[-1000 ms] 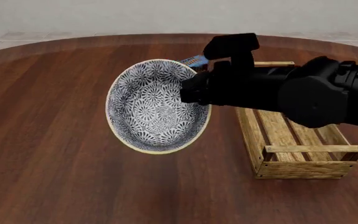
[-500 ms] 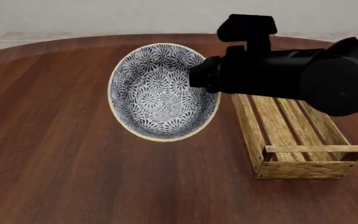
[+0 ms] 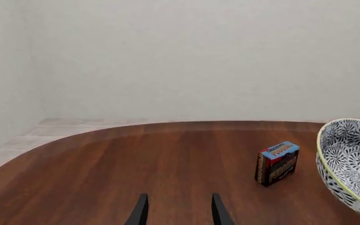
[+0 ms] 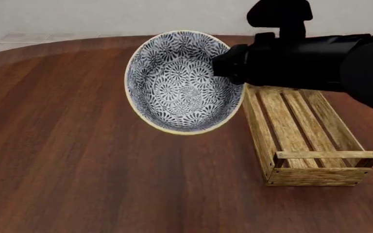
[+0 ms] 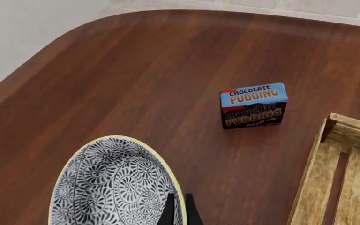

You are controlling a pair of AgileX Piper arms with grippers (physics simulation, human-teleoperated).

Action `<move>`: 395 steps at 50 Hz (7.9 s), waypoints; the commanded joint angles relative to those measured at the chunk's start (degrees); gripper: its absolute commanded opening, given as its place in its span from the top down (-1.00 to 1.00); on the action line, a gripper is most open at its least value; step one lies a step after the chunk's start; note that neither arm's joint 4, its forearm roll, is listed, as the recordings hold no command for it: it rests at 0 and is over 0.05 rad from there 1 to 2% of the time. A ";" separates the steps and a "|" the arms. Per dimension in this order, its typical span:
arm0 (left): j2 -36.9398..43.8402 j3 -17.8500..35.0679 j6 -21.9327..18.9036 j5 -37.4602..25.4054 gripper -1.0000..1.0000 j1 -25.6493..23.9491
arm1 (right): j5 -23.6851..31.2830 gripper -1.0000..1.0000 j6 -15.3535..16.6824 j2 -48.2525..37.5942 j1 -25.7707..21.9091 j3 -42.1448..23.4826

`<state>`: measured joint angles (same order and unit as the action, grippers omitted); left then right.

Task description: Pick up the bowl on the left and put it in the tray.

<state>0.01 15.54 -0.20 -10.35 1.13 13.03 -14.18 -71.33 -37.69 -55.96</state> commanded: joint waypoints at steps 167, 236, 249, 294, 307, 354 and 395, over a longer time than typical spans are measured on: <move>0.00 -3.01 -0.94 1.48 -1.00 -3.68 | -1.44 1.00 -1.91 3.65 27.02 7.94; 0.00 -4.39 -1.18 1.98 -1.00 -3.61 | -5.06 1.00 -1.54 -2.57 37.35 8.18; 0.00 -4.65 -1.28 2.15 -1.00 -3.69 | -6.06 1.00 -1.00 -3.33 38.58 9.23; 0.00 -4.50 -1.55 1.83 -1.00 -3.52 | -8.79 1.00 1.58 -9.24 43.09 8.31; 0.00 -4.82 -1.72 2.06 -1.00 -3.21 | -10.43 1.00 1.45 -11.37 43.52 8.70; 0.00 -4.30 -2.10 1.48 -1.00 -3.00 | -13.08 1.00 2.27 -15.54 44.12 8.60; 0.00 -3.48 -2.27 0.79 -1.00 -2.27 | -14.90 1.00 3.06 -20.40 44.27 7.43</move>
<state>0.00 11.86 -2.38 -9.34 -1.33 -1.38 -10.83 -90.87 6.61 -48.04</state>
